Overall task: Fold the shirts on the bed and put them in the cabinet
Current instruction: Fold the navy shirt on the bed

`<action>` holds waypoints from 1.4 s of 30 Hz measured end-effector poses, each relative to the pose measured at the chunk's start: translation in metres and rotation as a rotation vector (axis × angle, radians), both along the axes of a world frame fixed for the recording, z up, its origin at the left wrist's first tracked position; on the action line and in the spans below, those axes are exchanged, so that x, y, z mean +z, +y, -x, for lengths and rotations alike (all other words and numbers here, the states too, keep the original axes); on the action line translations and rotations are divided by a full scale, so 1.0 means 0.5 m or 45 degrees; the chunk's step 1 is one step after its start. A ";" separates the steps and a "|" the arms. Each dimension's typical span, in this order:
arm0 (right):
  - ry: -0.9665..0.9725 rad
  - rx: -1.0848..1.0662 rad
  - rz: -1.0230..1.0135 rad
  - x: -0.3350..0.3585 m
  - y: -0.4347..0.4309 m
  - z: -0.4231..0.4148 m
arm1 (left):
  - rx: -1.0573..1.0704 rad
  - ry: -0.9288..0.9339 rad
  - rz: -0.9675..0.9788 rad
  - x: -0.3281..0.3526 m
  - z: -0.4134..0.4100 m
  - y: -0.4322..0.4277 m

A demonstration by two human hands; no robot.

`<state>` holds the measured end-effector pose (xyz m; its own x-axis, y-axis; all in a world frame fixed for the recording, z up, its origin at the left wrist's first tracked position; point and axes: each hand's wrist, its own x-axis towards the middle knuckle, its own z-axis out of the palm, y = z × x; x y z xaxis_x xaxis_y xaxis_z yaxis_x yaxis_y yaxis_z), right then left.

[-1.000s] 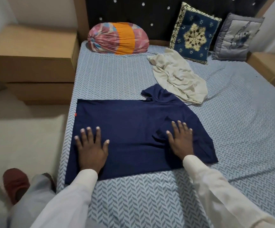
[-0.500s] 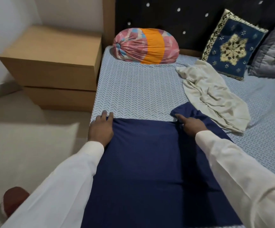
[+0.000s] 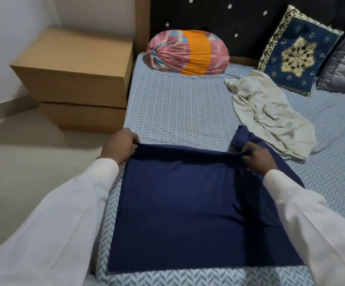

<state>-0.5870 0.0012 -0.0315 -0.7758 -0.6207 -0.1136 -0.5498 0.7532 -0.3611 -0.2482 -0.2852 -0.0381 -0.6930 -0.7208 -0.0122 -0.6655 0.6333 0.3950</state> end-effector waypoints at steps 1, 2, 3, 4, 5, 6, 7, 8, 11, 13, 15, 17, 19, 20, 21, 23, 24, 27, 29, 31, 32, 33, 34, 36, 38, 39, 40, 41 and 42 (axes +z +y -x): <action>0.040 -0.018 0.037 0.004 0.034 -0.022 | 0.005 0.038 -0.003 0.008 -0.023 0.028; 0.065 -0.043 0.066 0.007 0.064 -0.045 | 0.022 0.070 -0.009 0.013 -0.046 0.055; 0.078 -0.057 0.091 0.008 0.092 -0.065 | 0.042 0.091 -0.009 0.015 -0.069 0.082; 0.095 -0.064 0.115 0.008 0.124 -0.092 | 0.056 0.100 -0.001 0.017 -0.094 0.117; 0.120 -0.059 0.134 0.009 0.153 -0.117 | 0.064 0.110 0.017 0.016 -0.117 0.150; 0.144 -0.040 0.152 0.006 0.176 -0.139 | 0.068 0.123 0.041 0.013 -0.139 0.177; 0.157 -0.011 0.167 0.002 0.200 -0.163 | 0.069 0.129 0.065 0.009 -0.162 0.205; 0.167 0.014 0.168 -0.004 0.217 -0.181 | 0.077 0.127 0.095 0.002 -0.181 0.224; 0.161 0.053 0.167 -0.025 0.260 -0.212 | 0.116 0.086 0.162 -0.018 -0.225 0.274; 0.158 0.039 0.185 -0.037 0.274 -0.221 | 0.122 0.080 0.172 -0.027 -0.239 0.299; 0.156 0.011 0.220 -0.041 0.287 -0.231 | 0.097 0.071 0.201 -0.028 -0.247 0.324; 0.166 -0.014 0.241 -0.045 0.295 -0.235 | 0.070 0.042 0.234 -0.033 -0.250 0.337; 0.175 -0.019 0.238 -0.051 0.305 -0.237 | 0.064 0.006 0.250 -0.042 -0.253 0.342; 0.178 -0.021 0.229 -0.054 0.309 -0.237 | 0.060 -0.018 0.267 -0.048 -0.255 0.343; 0.183 -0.027 0.223 -0.057 0.313 -0.237 | 0.051 -0.048 0.290 -0.053 -0.256 0.345; 0.185 -0.052 0.221 -0.064 0.317 -0.238 | 0.043 -0.102 0.360 -0.061 -0.254 0.352; 0.177 -0.069 0.223 -0.066 0.318 -0.238 | 0.052 -0.127 0.395 -0.060 -0.250 0.357; 0.142 -0.077 0.241 -0.073 0.317 -0.244 | 0.111 -0.134 0.423 -0.056 -0.222 0.380; 0.186 -0.079 0.370 -0.072 0.308 -0.254 | 0.079 -0.090 0.360 -0.059 -0.183 0.404; 0.305 -0.046 0.524 -0.064 0.282 -0.264 | -0.017 -0.030 0.257 -0.058 -0.127 0.434; 0.368 -0.010 0.538 -0.061 0.263 -0.264 | -0.081 -0.045 0.172 -0.058 -0.094 0.450; 0.427 0.035 0.488 -0.060 0.239 -0.262 | -0.130 -0.076 0.082 -0.058 -0.063 0.466; 0.469 0.085 0.357 -0.062 0.216 -0.255 | -0.155 -0.115 -0.008 -0.063 -0.034 0.483; 0.498 0.194 -0.034 -0.072 0.168 -0.243 | -0.125 -0.229 -0.127 -0.084 -0.006 0.503; 0.482 0.206 -0.346 -0.077 0.133 -0.220 | -0.111 -0.350 -0.100 -0.109 -0.005 0.508; 0.473 0.166 -0.417 -0.078 0.120 -0.206 | -0.118 -0.400 -0.051 -0.120 -0.013 0.504; 0.464 0.099 -0.457 -0.075 0.111 -0.183 | -0.129 -0.420 -0.017 -0.125 -0.017 0.498; 0.446 0.019 -0.466 -0.069 0.107 -0.158 | -0.137 -0.428 -0.014 -0.128 -0.020 0.492; 0.416 -0.061 -0.445 -0.059 0.108 -0.136 | -0.141 -0.434 -0.032 -0.128 -0.023 0.487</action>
<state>-0.5188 0.0551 -0.0612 -0.8325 -0.5514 -0.0544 -0.5539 0.8260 0.1042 -0.2369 -0.0417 -0.1023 -0.7199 -0.6383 -0.2725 -0.6898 0.7016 0.1787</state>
